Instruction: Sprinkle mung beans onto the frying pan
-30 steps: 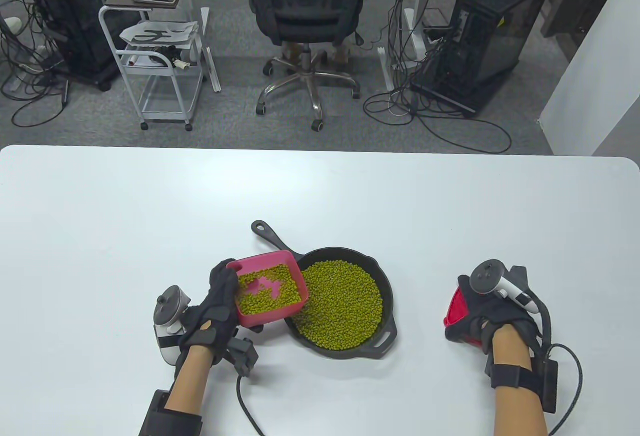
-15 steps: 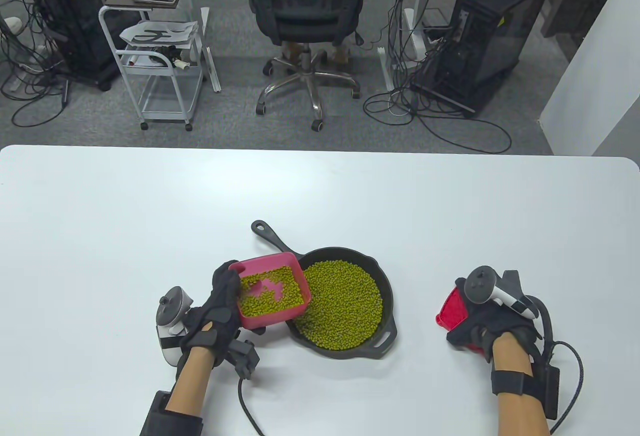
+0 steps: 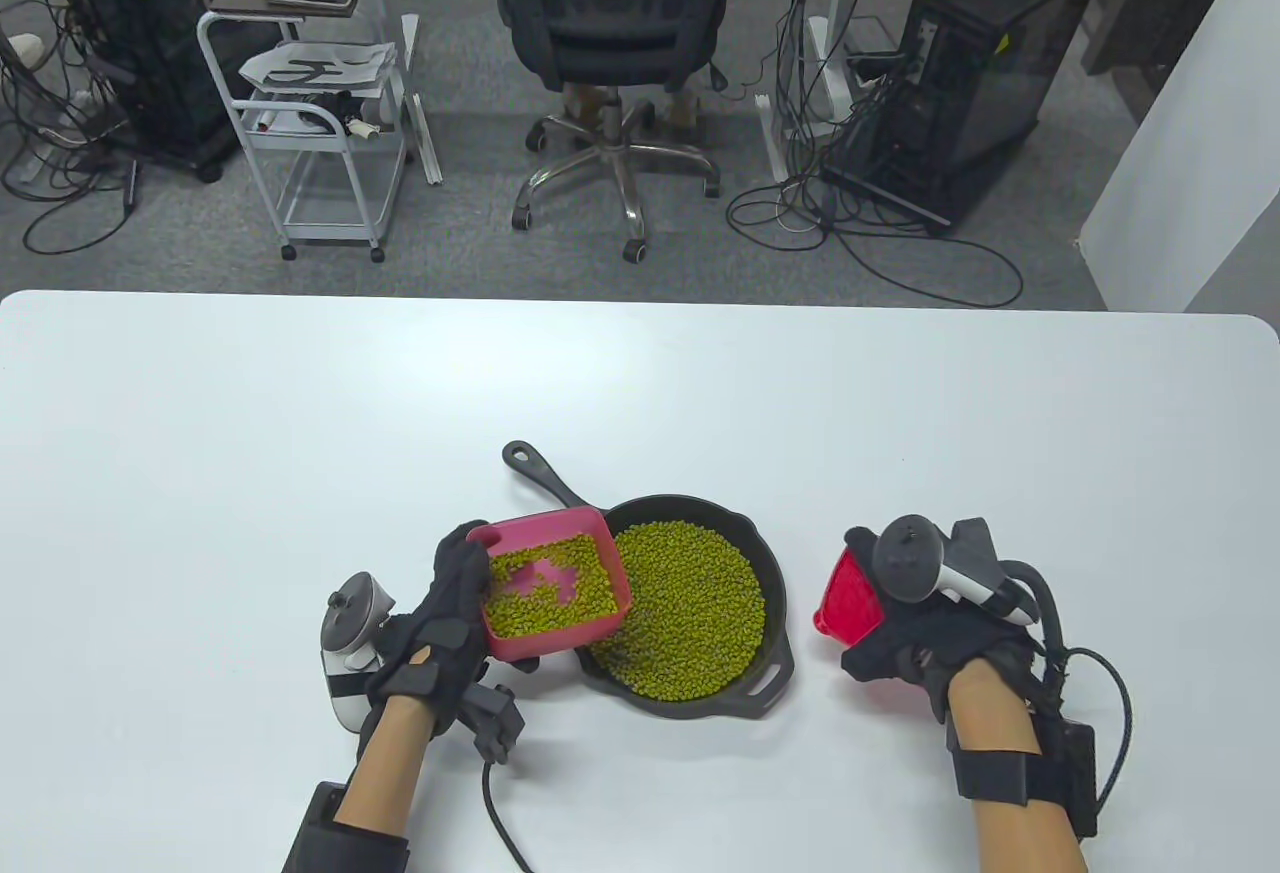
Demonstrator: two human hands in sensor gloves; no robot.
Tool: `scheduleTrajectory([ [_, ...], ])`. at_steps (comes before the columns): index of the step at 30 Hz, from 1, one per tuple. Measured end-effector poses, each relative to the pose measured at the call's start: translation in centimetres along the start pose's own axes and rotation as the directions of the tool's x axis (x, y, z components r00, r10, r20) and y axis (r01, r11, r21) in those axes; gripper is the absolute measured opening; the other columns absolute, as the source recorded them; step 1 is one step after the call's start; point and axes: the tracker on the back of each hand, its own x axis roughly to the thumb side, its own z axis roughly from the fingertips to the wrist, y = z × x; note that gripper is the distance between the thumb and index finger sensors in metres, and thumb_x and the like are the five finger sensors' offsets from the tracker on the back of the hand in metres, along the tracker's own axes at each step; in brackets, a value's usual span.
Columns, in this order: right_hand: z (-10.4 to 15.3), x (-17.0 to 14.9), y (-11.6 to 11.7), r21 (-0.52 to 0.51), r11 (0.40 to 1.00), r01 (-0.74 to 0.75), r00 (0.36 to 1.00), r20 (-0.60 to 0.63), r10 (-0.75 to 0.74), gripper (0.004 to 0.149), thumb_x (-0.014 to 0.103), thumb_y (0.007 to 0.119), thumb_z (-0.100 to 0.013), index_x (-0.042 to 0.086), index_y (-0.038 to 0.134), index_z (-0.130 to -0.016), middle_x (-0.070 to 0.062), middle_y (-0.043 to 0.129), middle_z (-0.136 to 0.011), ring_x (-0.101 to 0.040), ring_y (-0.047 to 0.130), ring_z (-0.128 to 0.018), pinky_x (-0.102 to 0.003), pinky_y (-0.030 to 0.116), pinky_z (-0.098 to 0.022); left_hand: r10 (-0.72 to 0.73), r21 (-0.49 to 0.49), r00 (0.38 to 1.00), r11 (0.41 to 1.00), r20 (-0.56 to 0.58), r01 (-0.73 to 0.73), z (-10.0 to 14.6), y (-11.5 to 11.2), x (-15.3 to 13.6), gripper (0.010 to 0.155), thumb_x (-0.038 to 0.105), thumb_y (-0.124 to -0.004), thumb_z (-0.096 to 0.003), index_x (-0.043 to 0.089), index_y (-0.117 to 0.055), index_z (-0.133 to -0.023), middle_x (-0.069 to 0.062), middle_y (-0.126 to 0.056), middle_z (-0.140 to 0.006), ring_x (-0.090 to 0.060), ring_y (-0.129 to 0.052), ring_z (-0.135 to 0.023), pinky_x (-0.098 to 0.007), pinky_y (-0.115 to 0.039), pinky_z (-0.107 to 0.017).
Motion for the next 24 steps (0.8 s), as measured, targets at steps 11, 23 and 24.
scheduleTrajectory([
  [11, 1.8, 12.4, -3.9, -0.113, 0.992, -0.051, 0.941, 0.328, 0.086, 0.114, 0.064, 0.098, -0.039, 0.038, 0.017, -0.114, -0.033, 0.012, -0.120, -0.062, 0.023, -0.104, -0.079, 0.056, -0.064, 0.005, -0.030, 1.000, 1.000, -0.010, -0.005, -0.1, -0.3, -0.4, 0.074, 0.071, -0.053, -0.0532, 0.033, -0.027, -0.112, -0.021, -0.048, -0.111, -0.041, -0.091, -0.067, -0.044, -0.090, -0.032],
  [23, 1.2, 20.9, -3.6, -0.093, 0.983, -0.155, 0.874, 0.451, 0.181, 0.114, 0.064, 0.099, -0.039, 0.037, 0.018, -0.114, -0.033, 0.012, -0.119, -0.062, 0.024, -0.104, -0.079, 0.055, -0.064, 0.019, -0.091, 1.000, 0.996, -0.009, -0.020, -0.1, -1.2, -0.7, 0.074, 0.072, -0.053, -0.0534, 0.034, -0.029, -0.112, -0.020, -0.049, -0.111, -0.041, -0.090, -0.067, -0.045, -0.089, -0.032],
  [24, 1.0, 21.2, -3.6, -0.089, 0.984, -0.154, 0.873, 0.454, 0.178, 0.114, 0.064, 0.099, -0.039, 0.037, 0.018, -0.114, -0.033, 0.012, -0.120, -0.062, 0.023, -0.104, -0.079, 0.055, -0.064, 0.003, -0.092, 1.000, 0.996, -0.003, -0.003, -0.1, -1.2, -0.7, 0.074, 0.072, -0.053, -0.0535, 0.033, -0.029, -0.112, -0.019, -0.049, -0.111, -0.041, -0.091, -0.067, -0.045, -0.089, -0.032],
])
